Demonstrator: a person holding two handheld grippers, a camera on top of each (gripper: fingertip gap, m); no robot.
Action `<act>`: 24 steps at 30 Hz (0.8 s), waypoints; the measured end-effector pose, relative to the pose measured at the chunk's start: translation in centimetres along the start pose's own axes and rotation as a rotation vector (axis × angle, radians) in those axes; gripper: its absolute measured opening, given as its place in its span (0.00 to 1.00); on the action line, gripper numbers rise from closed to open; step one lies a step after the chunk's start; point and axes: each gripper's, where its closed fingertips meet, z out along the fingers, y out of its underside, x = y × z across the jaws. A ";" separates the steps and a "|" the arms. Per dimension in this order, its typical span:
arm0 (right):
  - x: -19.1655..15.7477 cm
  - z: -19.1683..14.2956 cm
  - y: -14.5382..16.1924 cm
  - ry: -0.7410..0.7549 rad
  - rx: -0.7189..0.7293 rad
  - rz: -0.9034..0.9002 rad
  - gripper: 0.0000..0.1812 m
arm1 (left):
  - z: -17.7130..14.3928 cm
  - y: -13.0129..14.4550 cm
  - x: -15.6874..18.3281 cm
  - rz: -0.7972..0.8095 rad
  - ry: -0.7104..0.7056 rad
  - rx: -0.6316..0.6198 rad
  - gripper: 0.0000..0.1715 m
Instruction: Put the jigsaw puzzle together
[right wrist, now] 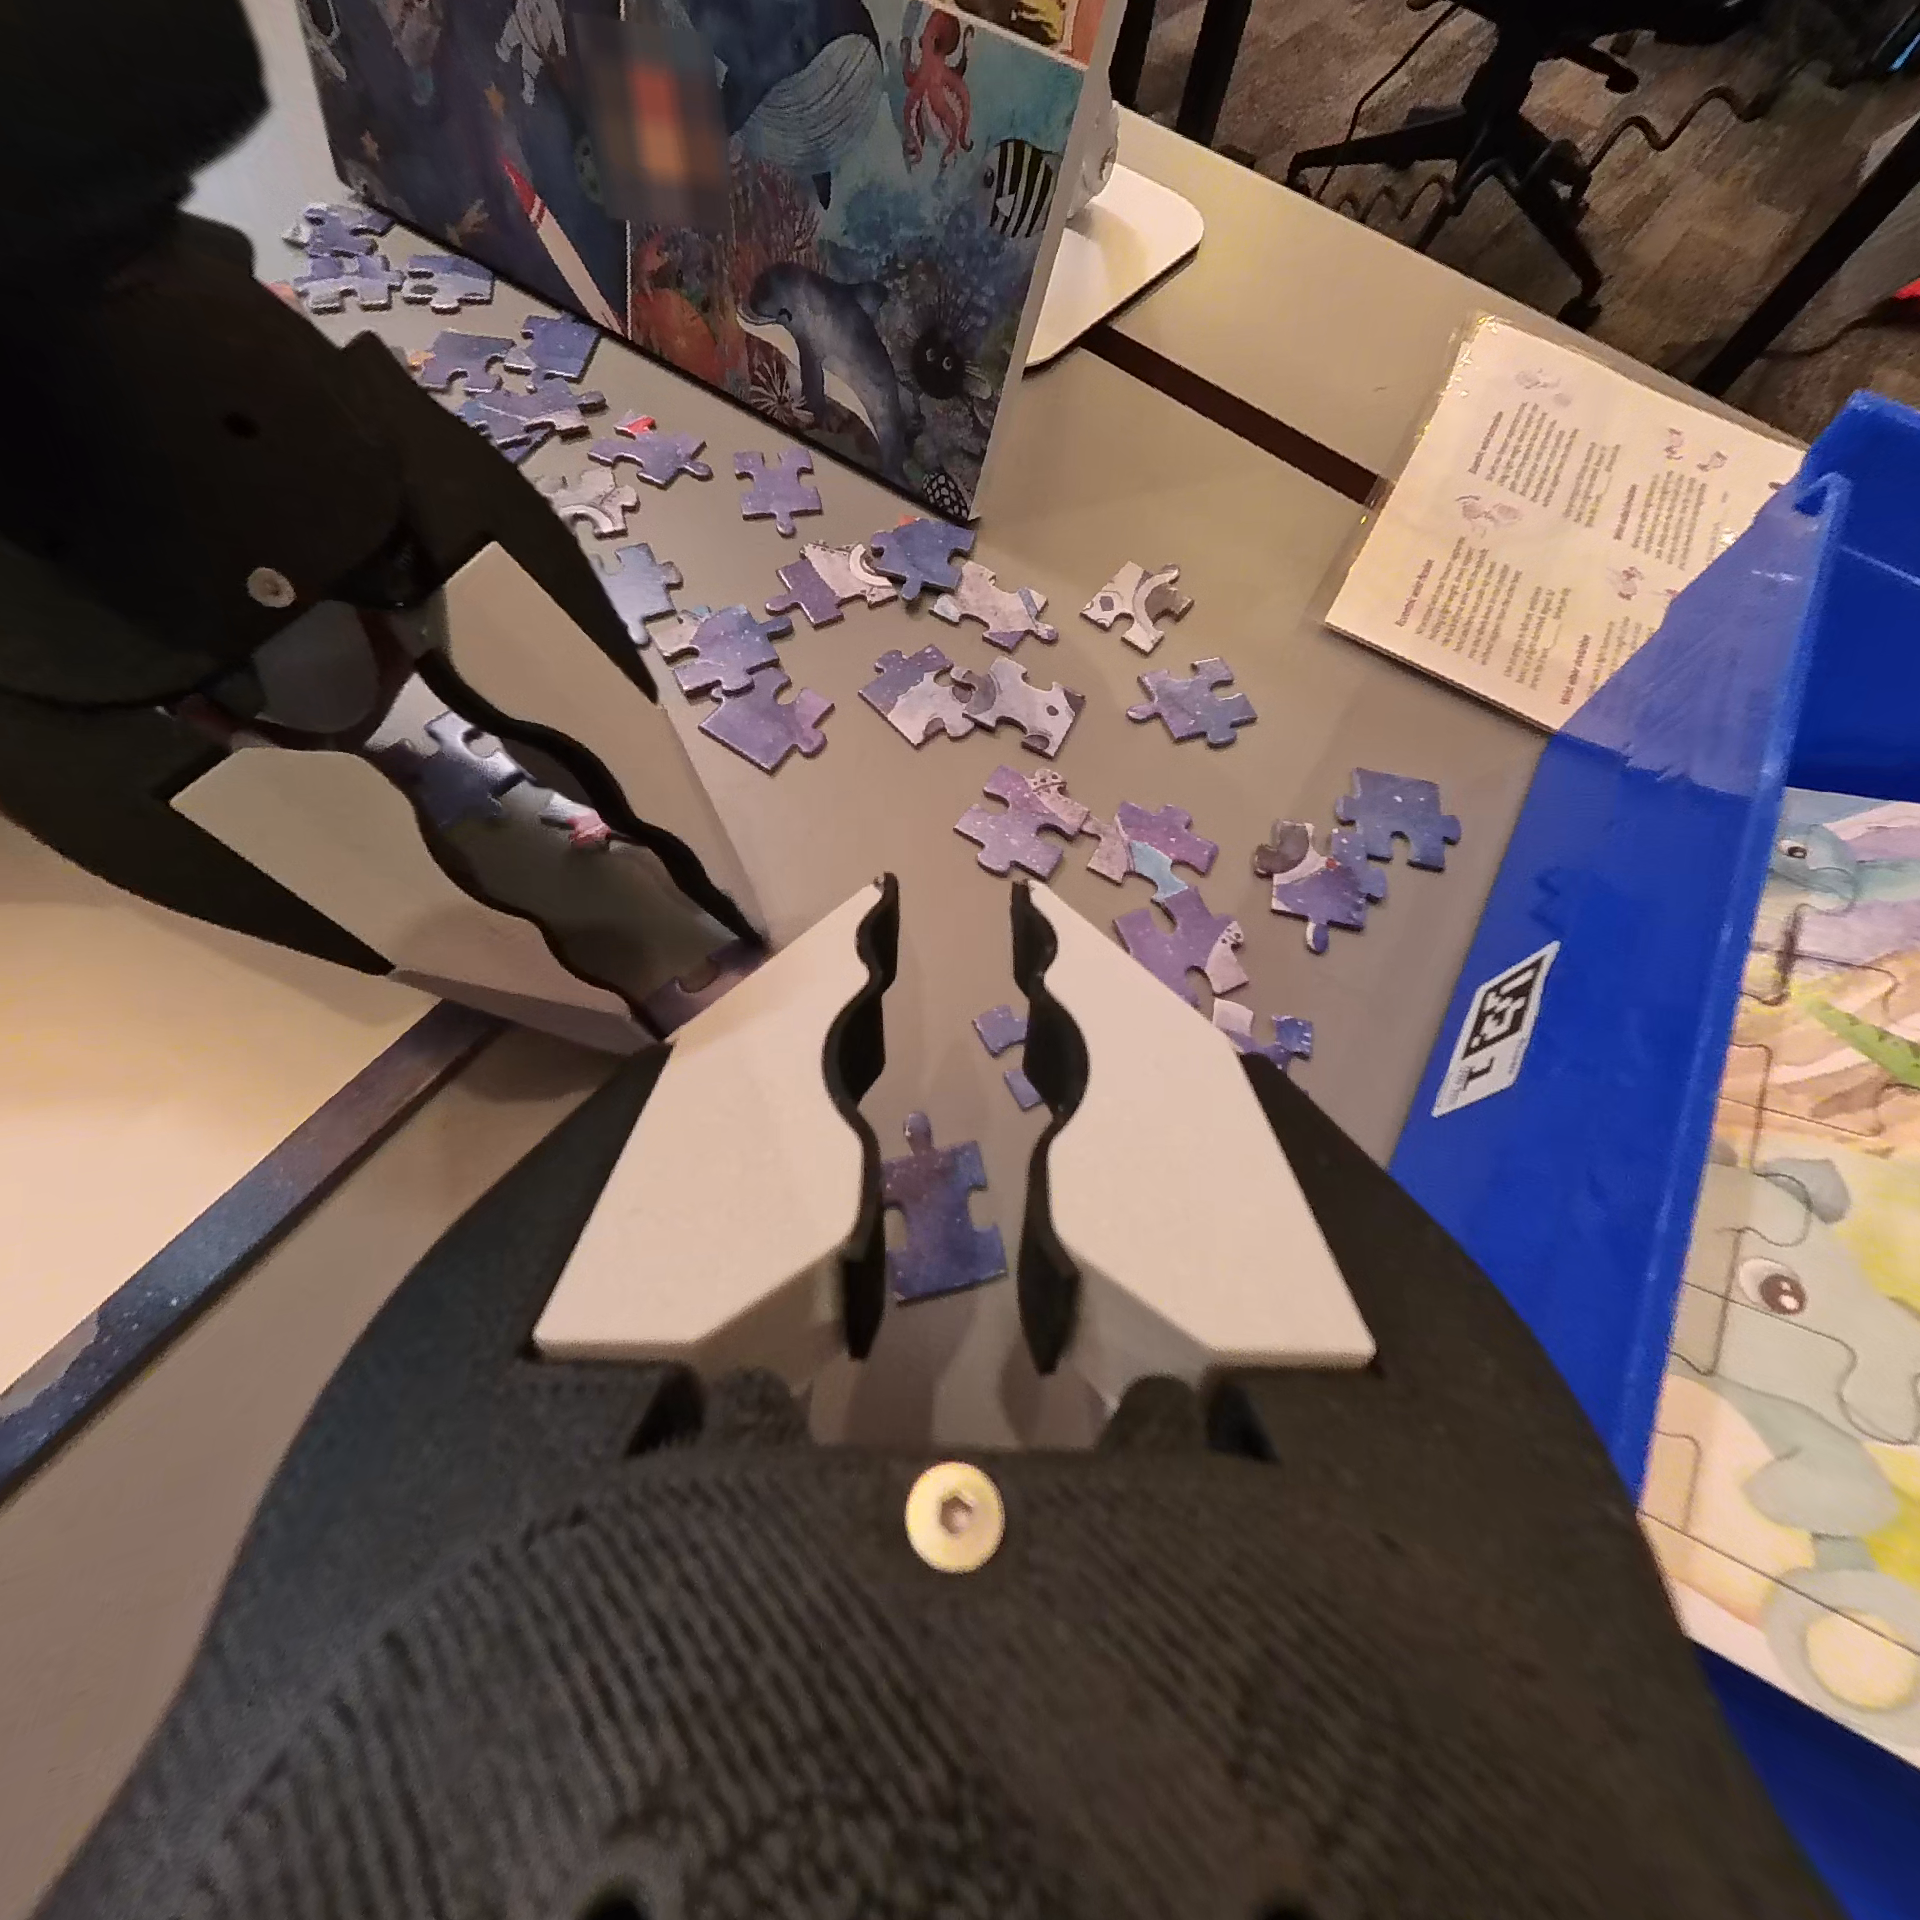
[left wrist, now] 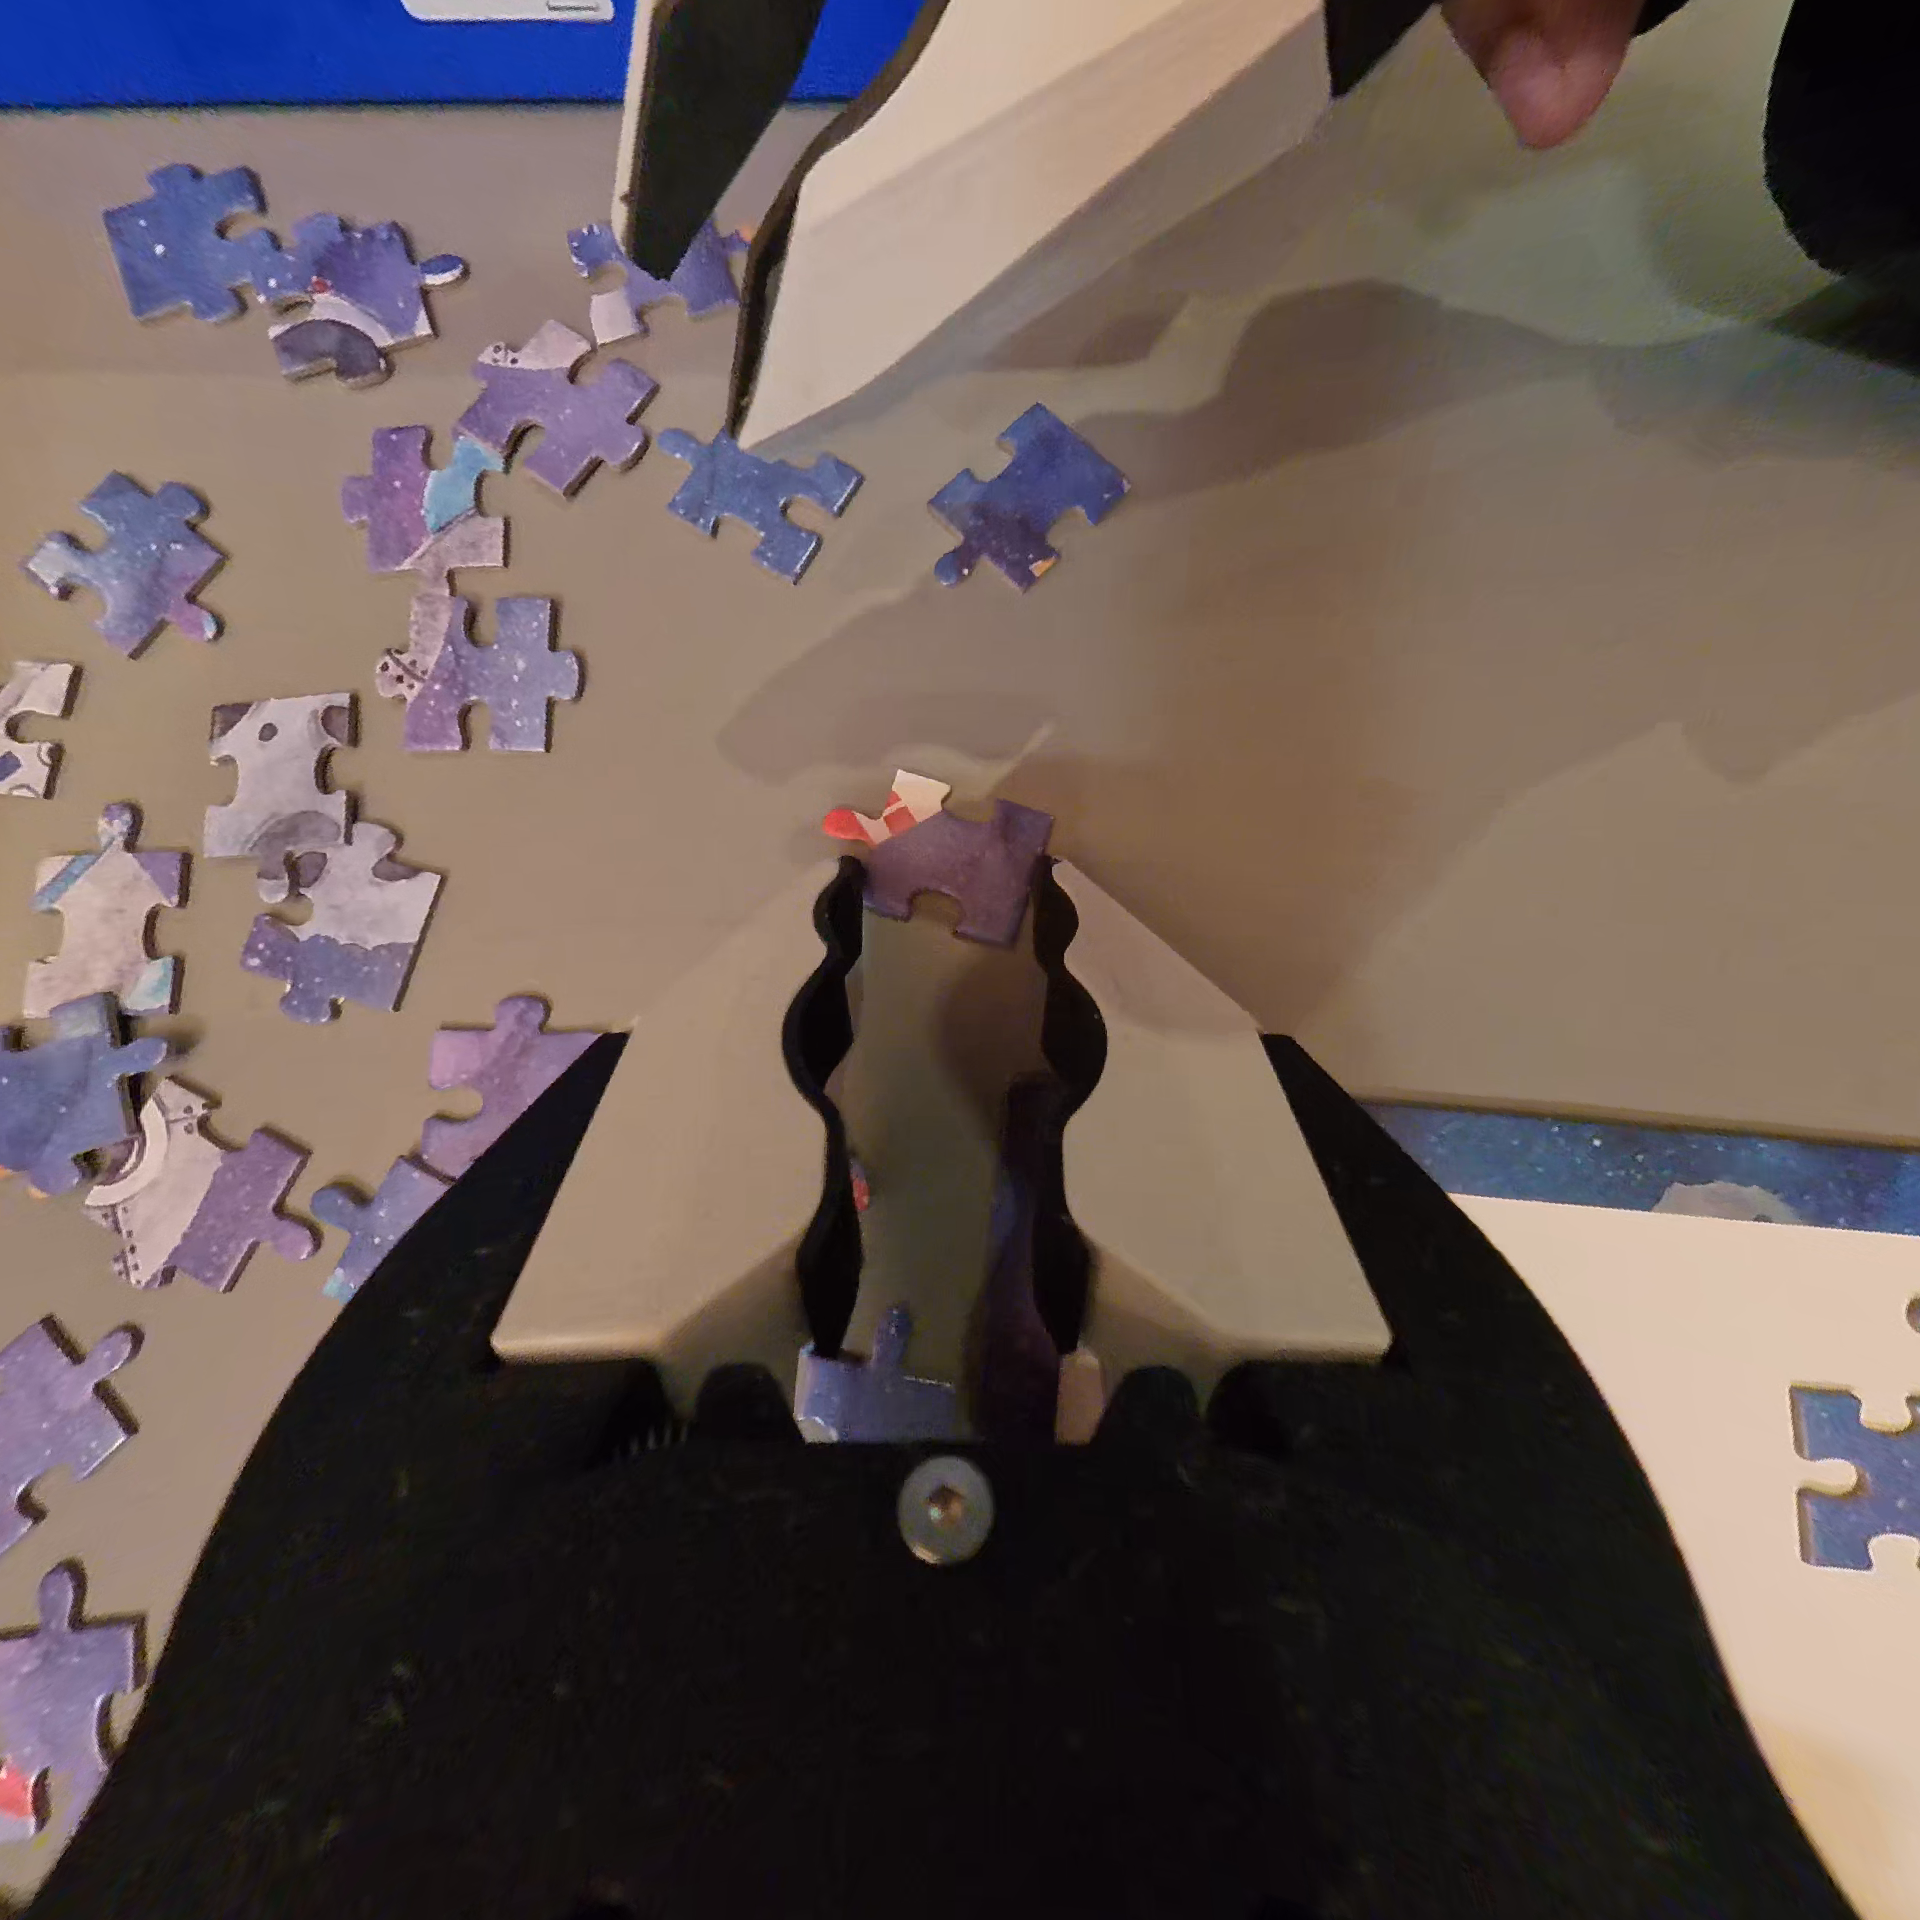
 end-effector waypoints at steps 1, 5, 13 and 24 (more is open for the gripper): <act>0.0 0.0 0.0 0.000 0.001 0.001 0.11 | -0.1 -0.1 0.1 0.006 -0.005 0.008 0.20; 0.1 -0.1 -0.1 0.002 0.004 0.001 0.11 | -1.0 -0.6 0.8 0.008 0.000 0.036 0.20; 0.0 -0.2 -0.2 0.012 0.005 -0.012 0.11 | -7.9 1.2 8.1 -0.038 -0.032 0.067 0.19; -0.8 -0.4 -0.8 0.018 0.016 -0.050 0.11 | -10.3 9.5 18.1 -0.270 -0.158 -0.033 0.19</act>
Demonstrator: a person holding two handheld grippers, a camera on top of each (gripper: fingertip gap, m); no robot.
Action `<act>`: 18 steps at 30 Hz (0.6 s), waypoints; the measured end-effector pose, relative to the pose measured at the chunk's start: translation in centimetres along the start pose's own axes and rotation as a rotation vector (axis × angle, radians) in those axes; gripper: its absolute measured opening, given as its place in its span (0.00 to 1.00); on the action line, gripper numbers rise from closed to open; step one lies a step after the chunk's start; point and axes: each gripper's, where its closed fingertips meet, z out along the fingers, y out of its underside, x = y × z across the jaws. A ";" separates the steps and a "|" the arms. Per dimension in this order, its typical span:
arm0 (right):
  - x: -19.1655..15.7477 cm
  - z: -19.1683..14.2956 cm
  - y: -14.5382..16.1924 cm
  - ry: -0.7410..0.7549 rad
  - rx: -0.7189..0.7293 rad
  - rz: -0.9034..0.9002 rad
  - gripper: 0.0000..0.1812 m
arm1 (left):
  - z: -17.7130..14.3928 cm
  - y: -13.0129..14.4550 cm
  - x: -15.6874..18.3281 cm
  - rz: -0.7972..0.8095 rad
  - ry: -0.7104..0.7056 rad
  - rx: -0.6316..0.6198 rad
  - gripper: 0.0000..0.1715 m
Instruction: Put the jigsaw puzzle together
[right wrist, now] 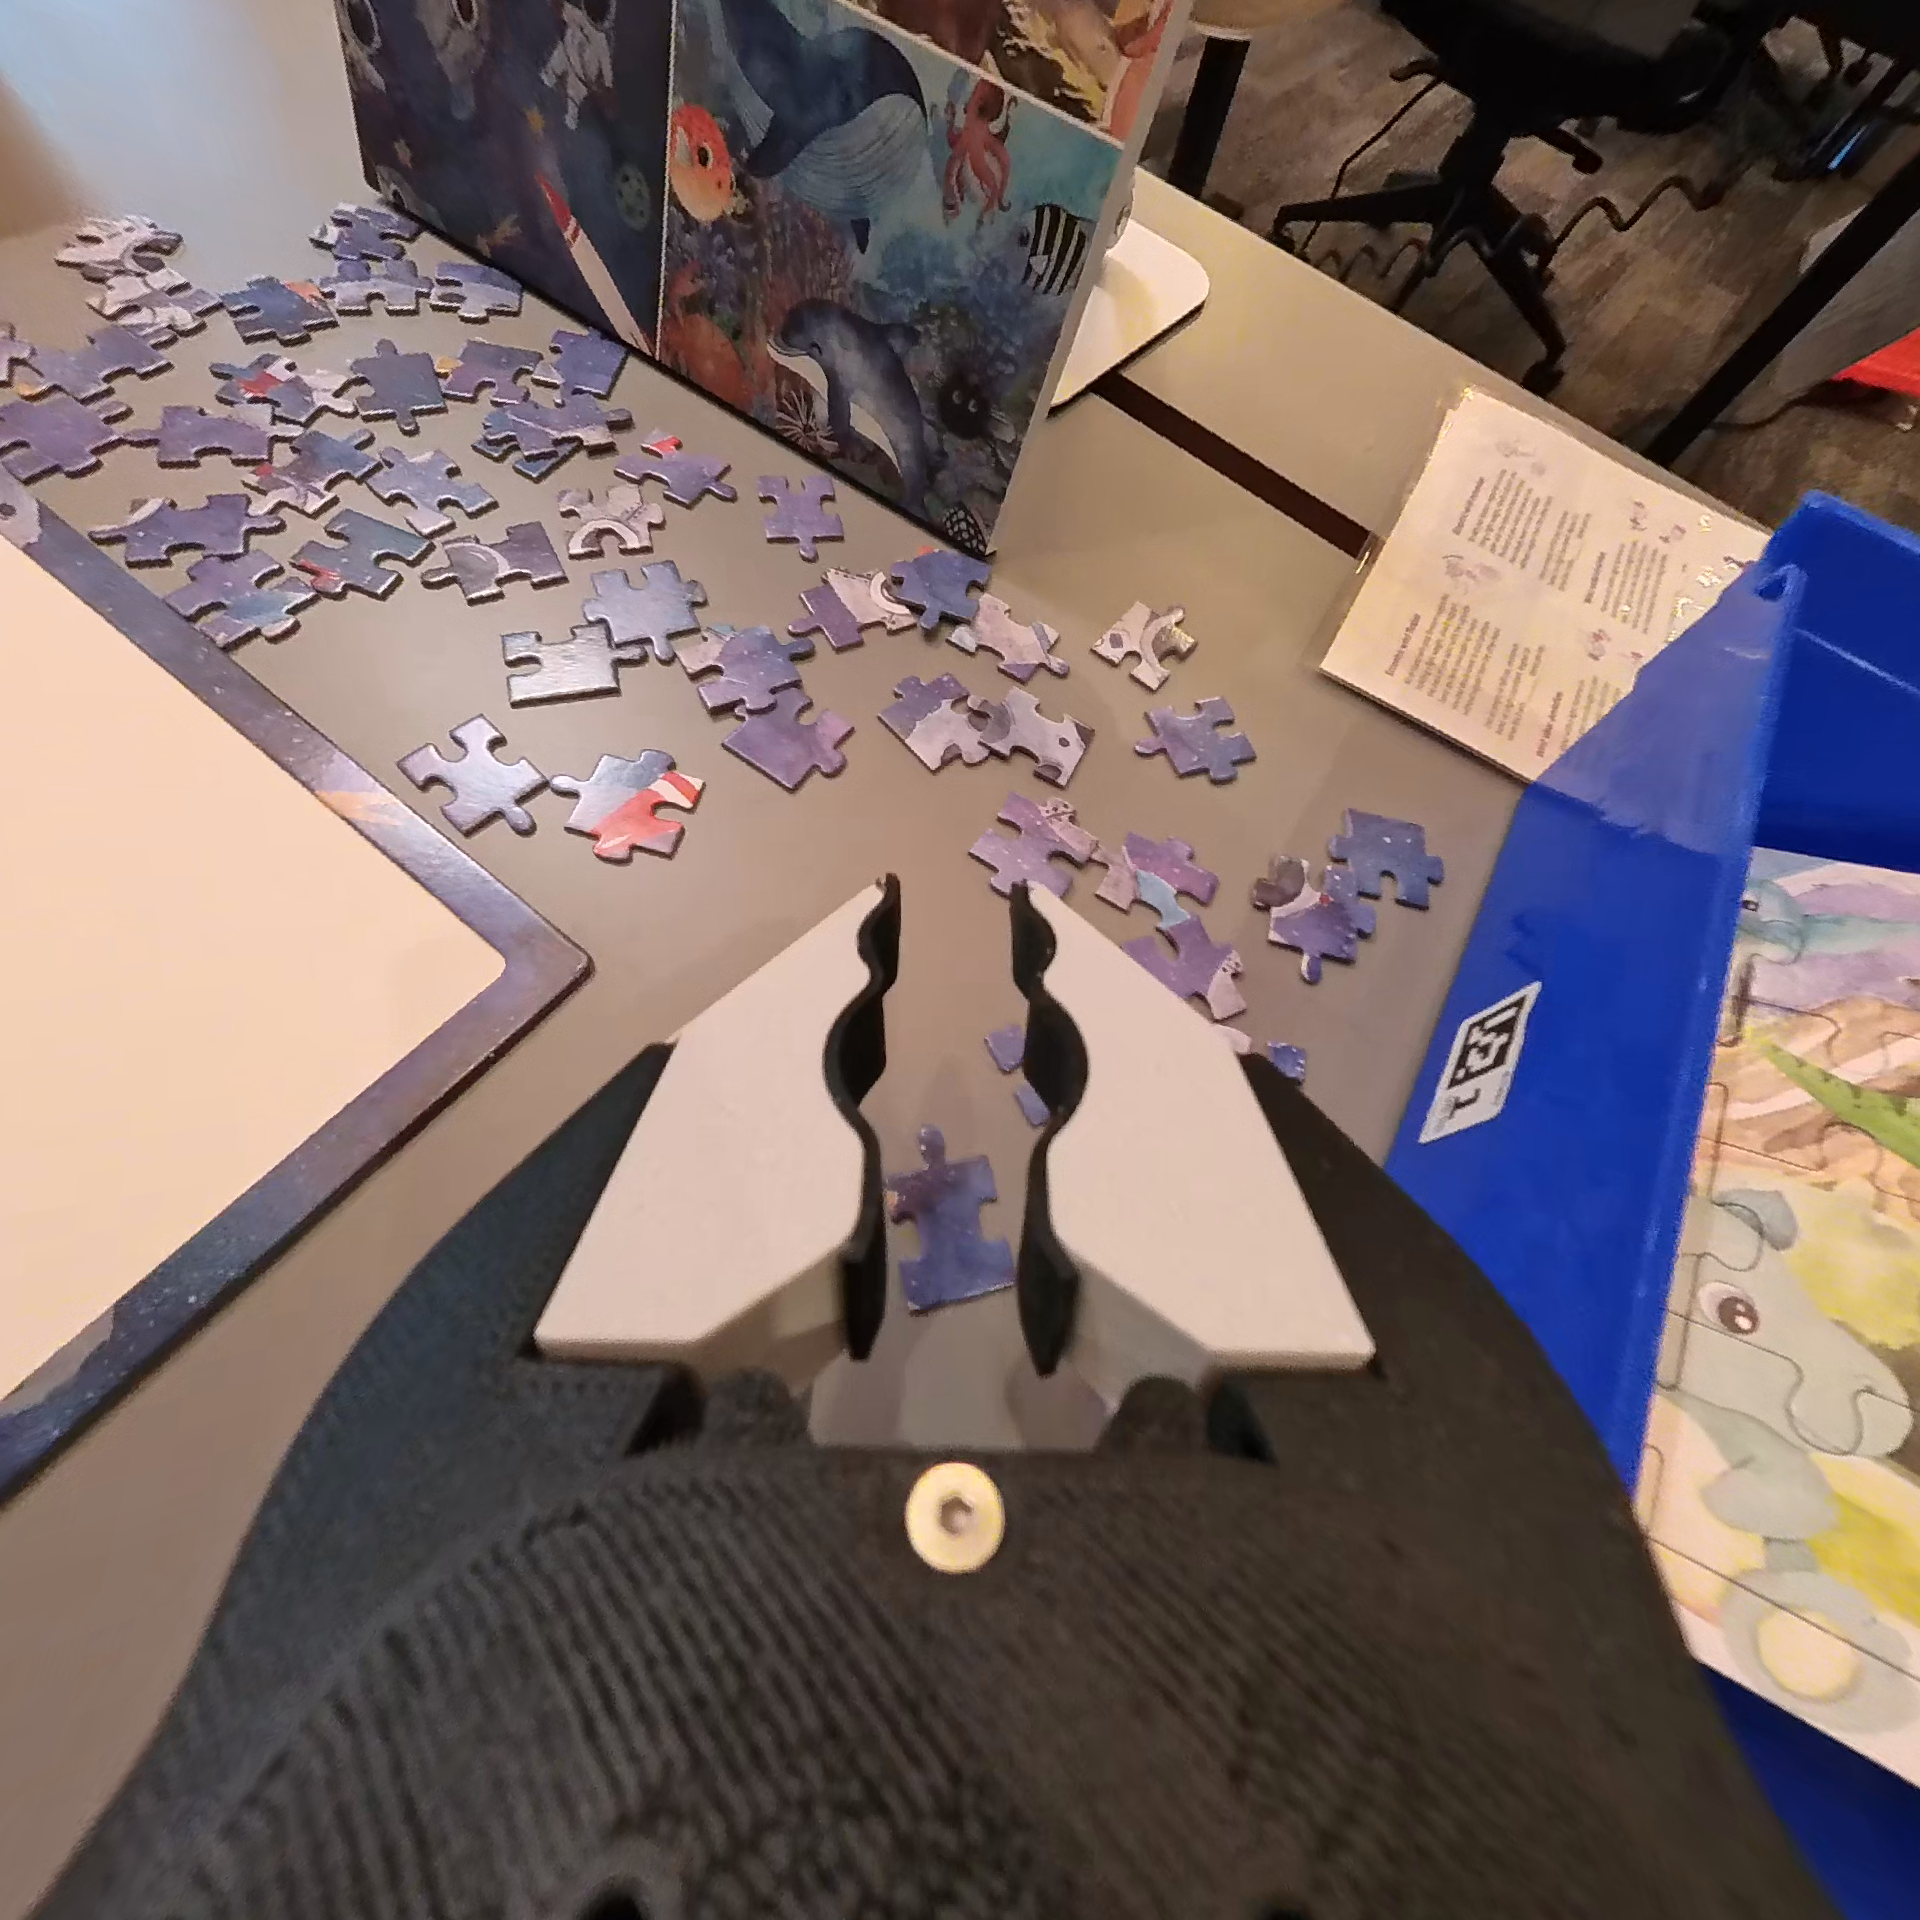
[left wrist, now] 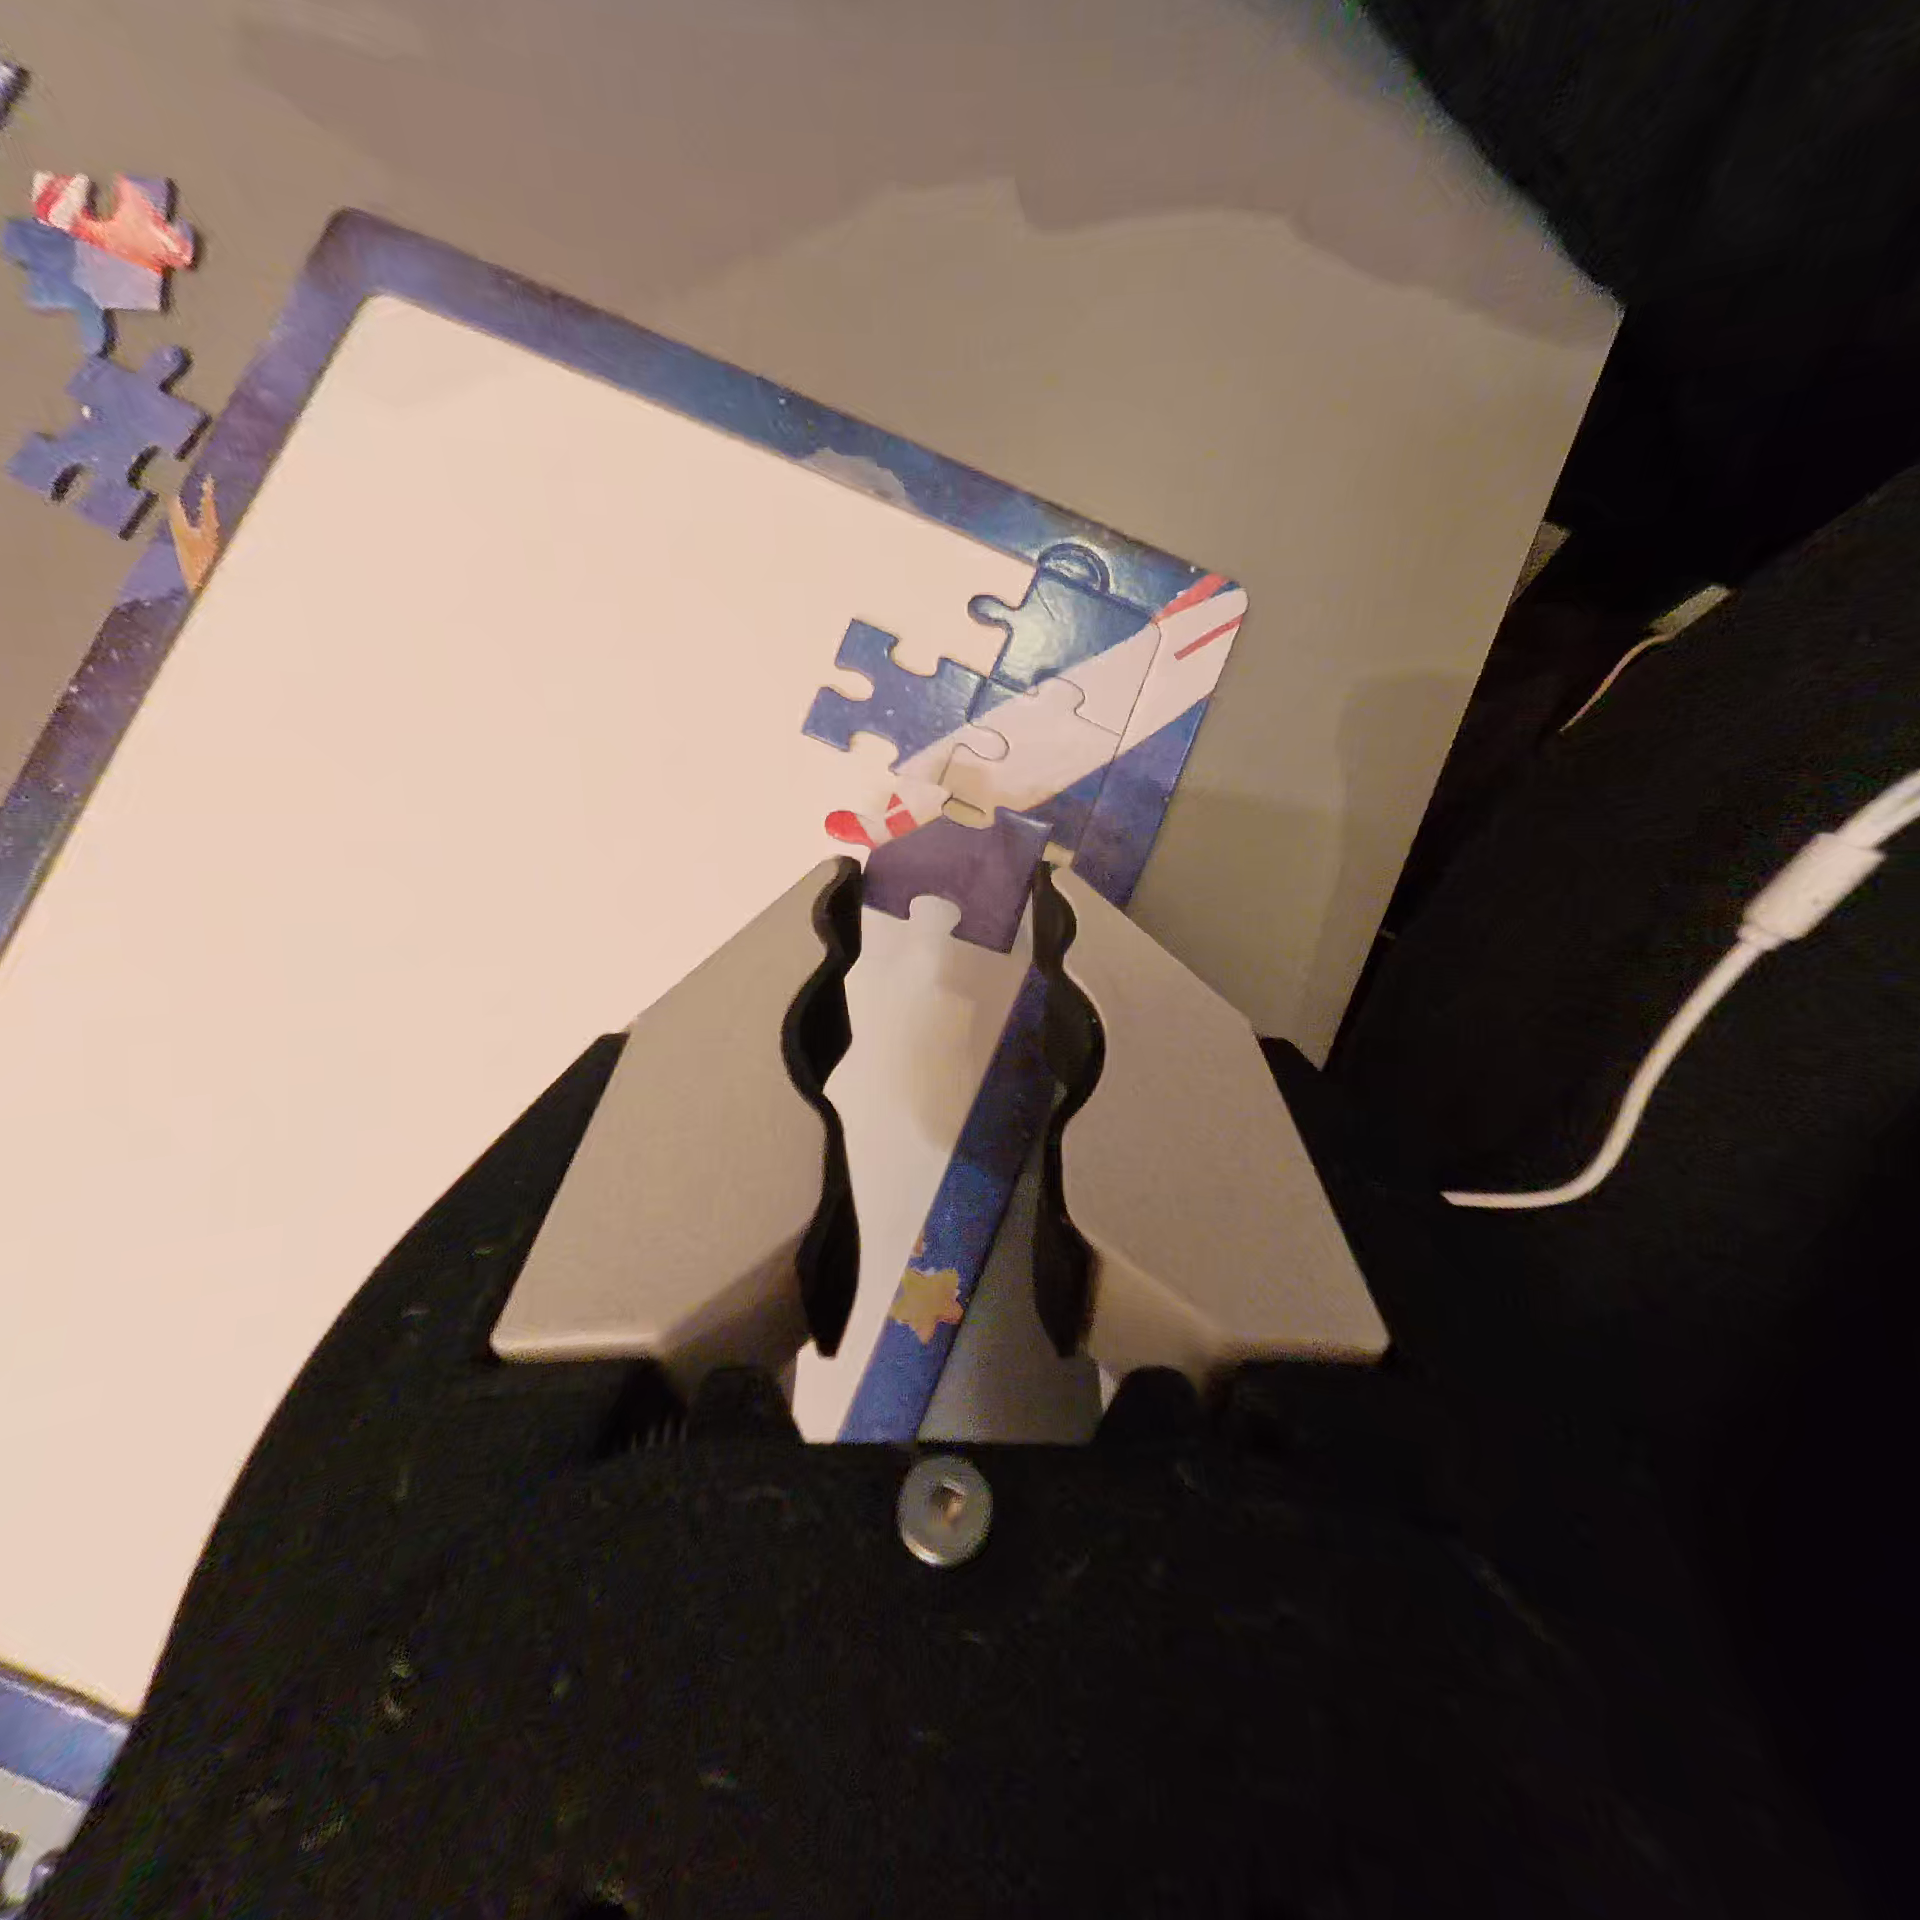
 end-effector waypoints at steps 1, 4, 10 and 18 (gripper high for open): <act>0.0 0.0 0.0 -0.001 0.002 0.000 0.11 | 0.2 0.2 0.2 0.007 -0.006 -0.009 0.19; -0.1 0.2 0.2 -0.010 -0.002 0.005 0.11 | 0.7 0.7 0.2 0.046 -0.050 -0.042 0.19; -0.5 0.2 0.0 -0.010 -0.004 -0.014 0.11 | 0.9 0.8 0.4 0.067 -0.052 -0.053 0.19; -0.5 0.1 0.0 -0.004 -0.007 -0.021 0.10 | 0.9 0.8 0.5 0.056 -0.036 -0.064 0.20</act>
